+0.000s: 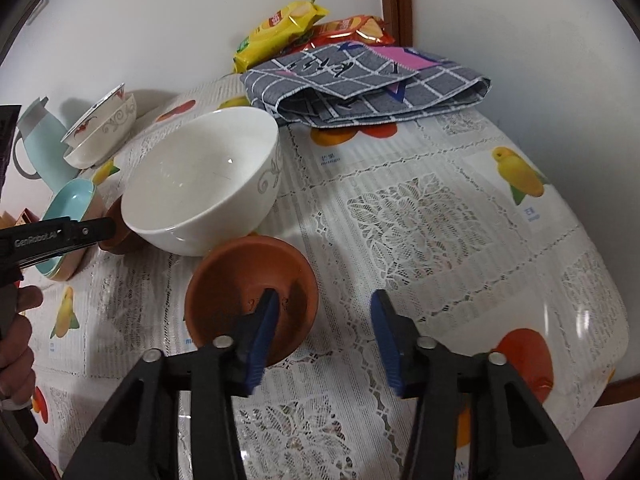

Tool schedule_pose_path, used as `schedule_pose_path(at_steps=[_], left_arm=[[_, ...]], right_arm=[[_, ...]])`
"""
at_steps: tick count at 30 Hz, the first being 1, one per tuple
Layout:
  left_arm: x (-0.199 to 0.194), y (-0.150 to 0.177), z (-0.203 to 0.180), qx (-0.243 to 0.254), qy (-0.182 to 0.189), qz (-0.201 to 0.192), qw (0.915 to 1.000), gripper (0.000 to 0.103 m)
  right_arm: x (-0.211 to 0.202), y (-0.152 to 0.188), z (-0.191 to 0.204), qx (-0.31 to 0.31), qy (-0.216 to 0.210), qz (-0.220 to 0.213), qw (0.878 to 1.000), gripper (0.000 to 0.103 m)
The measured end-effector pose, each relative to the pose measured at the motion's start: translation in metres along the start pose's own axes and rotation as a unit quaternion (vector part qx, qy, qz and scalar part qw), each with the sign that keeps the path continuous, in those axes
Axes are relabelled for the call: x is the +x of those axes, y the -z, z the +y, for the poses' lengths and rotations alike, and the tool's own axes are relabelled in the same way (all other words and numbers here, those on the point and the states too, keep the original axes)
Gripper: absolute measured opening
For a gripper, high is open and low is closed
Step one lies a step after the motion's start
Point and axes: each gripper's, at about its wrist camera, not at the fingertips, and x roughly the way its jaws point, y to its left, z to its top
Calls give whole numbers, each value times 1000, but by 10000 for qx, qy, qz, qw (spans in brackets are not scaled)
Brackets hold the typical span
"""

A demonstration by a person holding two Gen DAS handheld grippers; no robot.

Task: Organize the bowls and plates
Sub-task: 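Close the left tool on one brown bowl rim while the right tool closes on the other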

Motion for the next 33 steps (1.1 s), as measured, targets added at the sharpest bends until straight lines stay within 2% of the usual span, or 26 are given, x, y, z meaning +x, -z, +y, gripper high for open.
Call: schedule_pose_path(at_steps=[6,16,18,19,21,25,28,33], left_arm=[[20,-2,-5,-55,-196,91,9998,36],[23,-5,-1,-218,-33,-143,9997,36],[23,-5,1,-251,68,-152,9995,33],[23,-6,1,-246,104,-142,9995,25],[23,-6,2,-273,134,-119,9995,23],[19,-4,5,-300,211,-81,9993,15],[13,0,7,-282,280,-115,9991,10],[-1,8,9,-255,451,-185,9985,9]], right_arm=[[6,-1,-2,-34,-95,-59,9999,45],[14,-12,3,-157,-148,-27,9998,45],[15,-13,4,-184,-195,-2,9996,35],[15,-14,4,-172,-248,12,9995,32],[15,-14,5,-143,-326,30,9994,19],[14,-13,6,-88,-307,4,9995,17],[10,-11,4,59,-349,-32,9994,12],[3,-7,5,150,-351,-92,9992,10]])
